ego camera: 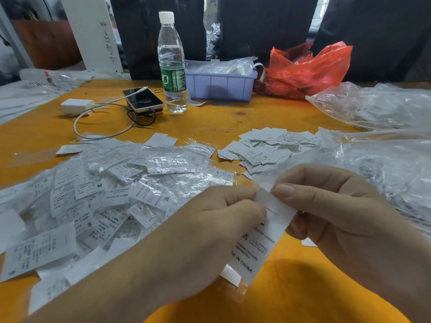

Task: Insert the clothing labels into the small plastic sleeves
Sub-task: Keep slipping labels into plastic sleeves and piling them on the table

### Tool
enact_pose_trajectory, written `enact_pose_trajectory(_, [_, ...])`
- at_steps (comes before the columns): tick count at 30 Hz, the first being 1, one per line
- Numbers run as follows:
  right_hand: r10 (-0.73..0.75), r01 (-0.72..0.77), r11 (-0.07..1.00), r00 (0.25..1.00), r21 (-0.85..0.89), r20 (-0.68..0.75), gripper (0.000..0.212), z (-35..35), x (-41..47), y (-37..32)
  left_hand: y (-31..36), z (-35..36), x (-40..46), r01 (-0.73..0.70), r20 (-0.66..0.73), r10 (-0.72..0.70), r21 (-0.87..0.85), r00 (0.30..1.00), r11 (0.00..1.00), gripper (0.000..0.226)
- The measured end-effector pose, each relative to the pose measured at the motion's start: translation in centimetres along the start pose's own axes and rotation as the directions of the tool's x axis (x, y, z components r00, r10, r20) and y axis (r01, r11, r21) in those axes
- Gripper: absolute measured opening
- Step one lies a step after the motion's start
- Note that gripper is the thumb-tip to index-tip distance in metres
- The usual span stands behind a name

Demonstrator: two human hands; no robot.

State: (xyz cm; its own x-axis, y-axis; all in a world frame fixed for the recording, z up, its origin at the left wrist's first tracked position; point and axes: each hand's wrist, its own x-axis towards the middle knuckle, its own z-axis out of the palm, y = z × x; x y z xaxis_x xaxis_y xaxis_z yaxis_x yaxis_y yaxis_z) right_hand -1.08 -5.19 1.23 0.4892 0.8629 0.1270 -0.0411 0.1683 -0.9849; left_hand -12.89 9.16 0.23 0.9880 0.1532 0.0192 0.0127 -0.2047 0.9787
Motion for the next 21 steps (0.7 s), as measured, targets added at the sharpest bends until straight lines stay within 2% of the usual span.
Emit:
enact_pose_trajectory(4, [-0.019, 0.019, 1.0, 1.0, 0.014, 0.008, 0.014, 0.03, -0.1, -0.12, 0.1, -0.1, 0.14, 0.005, 0.013, -0.005, -0.016, 1.0, 1.0, 0.05])
enact_pose_trajectory(7, [-0.018, 0.018, 1.0, 1.0, 0.005, 0.02, 0.02, 0.01, -0.14, -0.03, 0.49, -0.12, 0.13, 0.011, -0.021, -0.012, -0.039, 1.0, 0.999, 0.022])
enact_pose_trajectory(8, [-0.017, 0.017, 1.0, 1.0, -0.006, 0.024, 0.021, -0.05, -0.13, 0.04, 0.63, -0.13, 0.11, 0.014, -0.037, -0.016, -0.045, 0.999, 0.999, 0.019])
enact_pose_trajectory(13, [-0.016, 0.017, 0.999, 0.999, -0.048, 0.031, 0.028, -0.22, 0.02, 0.32, 0.94, -0.09, 0.04, 0.006, -0.119, -0.014, -0.067, 0.993, 0.998, 0.02])
enact_pose_trajectory(21, [-0.031, 0.033, 0.996, 0.999, -0.088, 0.017, 0.022, -0.21, -0.04, 0.41, 0.78, -0.11, 0.06, -0.042, -0.16, 0.032, -0.056, 0.987, 0.998, 0.022])
